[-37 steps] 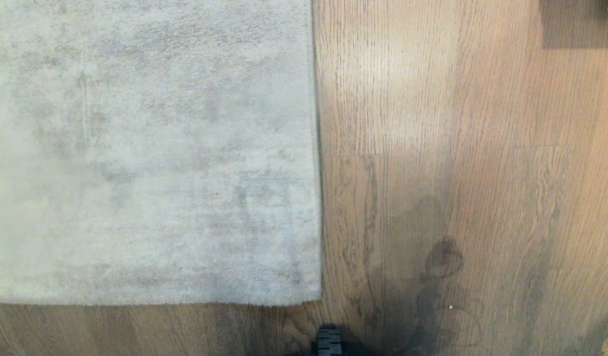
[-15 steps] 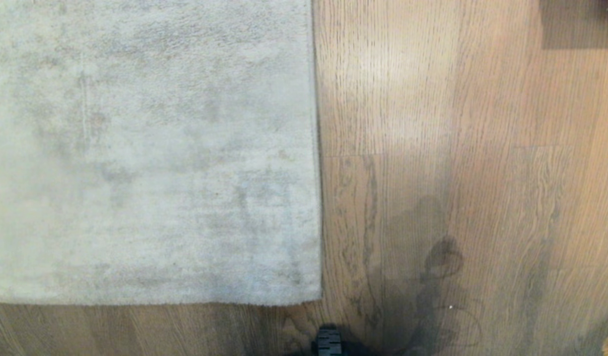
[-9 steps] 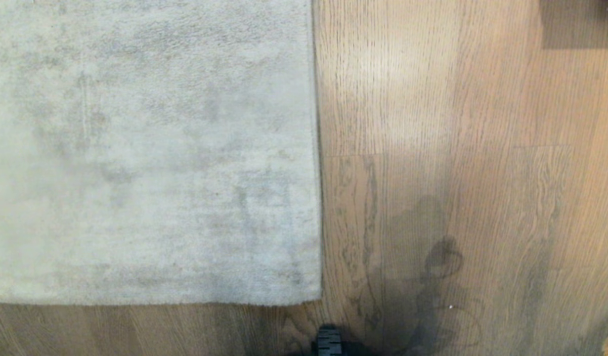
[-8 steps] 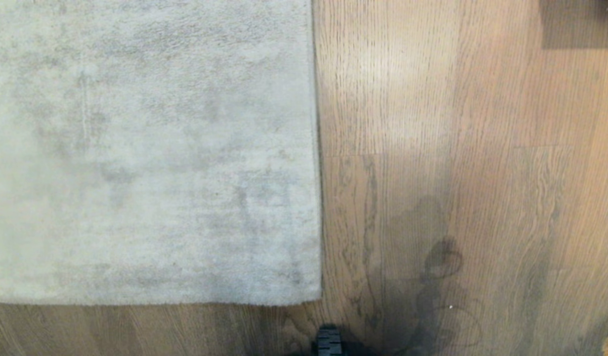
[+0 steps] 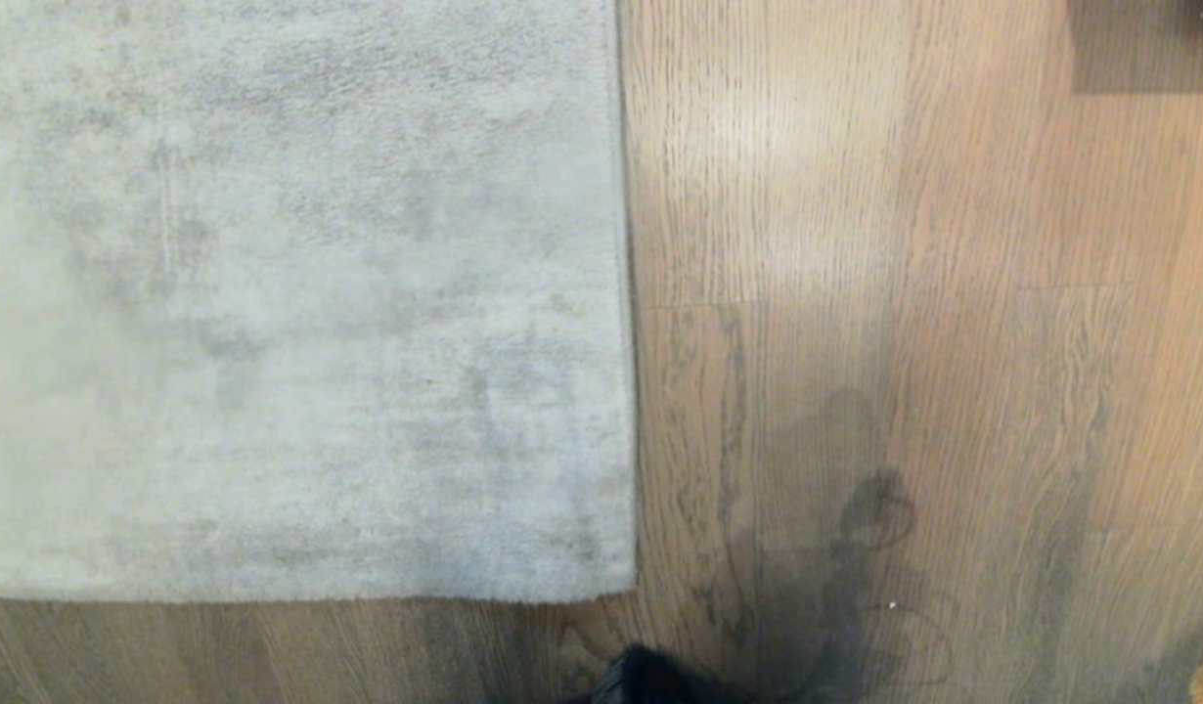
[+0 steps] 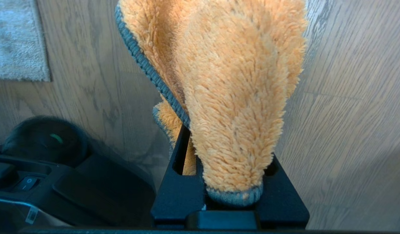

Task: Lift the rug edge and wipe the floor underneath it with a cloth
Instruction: Put down the rag

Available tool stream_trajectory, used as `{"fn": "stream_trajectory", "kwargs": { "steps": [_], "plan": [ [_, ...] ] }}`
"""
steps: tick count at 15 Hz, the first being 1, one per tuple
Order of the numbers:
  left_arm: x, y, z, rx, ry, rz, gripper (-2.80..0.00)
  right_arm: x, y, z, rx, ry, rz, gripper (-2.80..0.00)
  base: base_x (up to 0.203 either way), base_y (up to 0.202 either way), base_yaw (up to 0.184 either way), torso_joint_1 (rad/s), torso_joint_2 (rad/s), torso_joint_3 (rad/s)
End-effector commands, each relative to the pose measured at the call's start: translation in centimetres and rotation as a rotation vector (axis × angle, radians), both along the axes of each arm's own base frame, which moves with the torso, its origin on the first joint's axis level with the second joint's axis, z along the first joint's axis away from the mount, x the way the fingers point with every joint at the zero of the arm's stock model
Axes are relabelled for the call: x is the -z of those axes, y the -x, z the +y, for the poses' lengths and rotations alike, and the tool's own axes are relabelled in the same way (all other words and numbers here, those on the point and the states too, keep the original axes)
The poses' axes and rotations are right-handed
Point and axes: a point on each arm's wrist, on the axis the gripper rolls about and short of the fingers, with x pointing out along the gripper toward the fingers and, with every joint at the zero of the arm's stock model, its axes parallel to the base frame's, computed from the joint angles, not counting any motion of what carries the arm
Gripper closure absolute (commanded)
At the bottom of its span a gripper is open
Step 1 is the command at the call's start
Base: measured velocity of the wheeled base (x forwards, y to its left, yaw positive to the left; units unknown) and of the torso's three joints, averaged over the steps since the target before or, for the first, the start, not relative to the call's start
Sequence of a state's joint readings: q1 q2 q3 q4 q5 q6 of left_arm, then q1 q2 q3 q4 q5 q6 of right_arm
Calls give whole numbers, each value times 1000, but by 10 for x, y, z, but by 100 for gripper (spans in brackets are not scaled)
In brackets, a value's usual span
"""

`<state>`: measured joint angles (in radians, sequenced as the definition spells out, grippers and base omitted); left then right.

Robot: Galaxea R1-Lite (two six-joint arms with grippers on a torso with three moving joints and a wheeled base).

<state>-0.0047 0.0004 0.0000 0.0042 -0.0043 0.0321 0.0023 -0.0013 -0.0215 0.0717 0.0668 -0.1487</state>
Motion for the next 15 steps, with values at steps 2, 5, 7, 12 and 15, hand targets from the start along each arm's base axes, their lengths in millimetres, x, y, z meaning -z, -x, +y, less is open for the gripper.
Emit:
{"fn": "stream_trajectory", "kwargs": {
  "steps": [2, 5, 7, 12, 15],
  "plan": [
    [0, 0, 0, 0, 0, -2, 0, 0, 0, 0, -1, 0, 2, 0, 2, -30, 4, 1, 3, 1],
    [0, 0, 0, 0, 0, -2, 0, 0, 0, 0, -1, 0, 2, 0, 1, -161, 2, 4, 2, 2],
    [0, 0, 0, 0, 0, -2, 0, 0, 0, 0, -1, 0, 2, 0, 0, -198, 1, 3, 2, 4],
    [0, 0, 0, 0, 0, -2, 0, 0, 0, 0, -1, 0, 2, 0, 0, -193, 1, 3, 4, 0],
    [0, 0, 0, -1, 0, -2, 0, 0, 0, 0, -1, 1, 2, 0, 0, -194, 3, 6, 0, 2]
  ]
}}
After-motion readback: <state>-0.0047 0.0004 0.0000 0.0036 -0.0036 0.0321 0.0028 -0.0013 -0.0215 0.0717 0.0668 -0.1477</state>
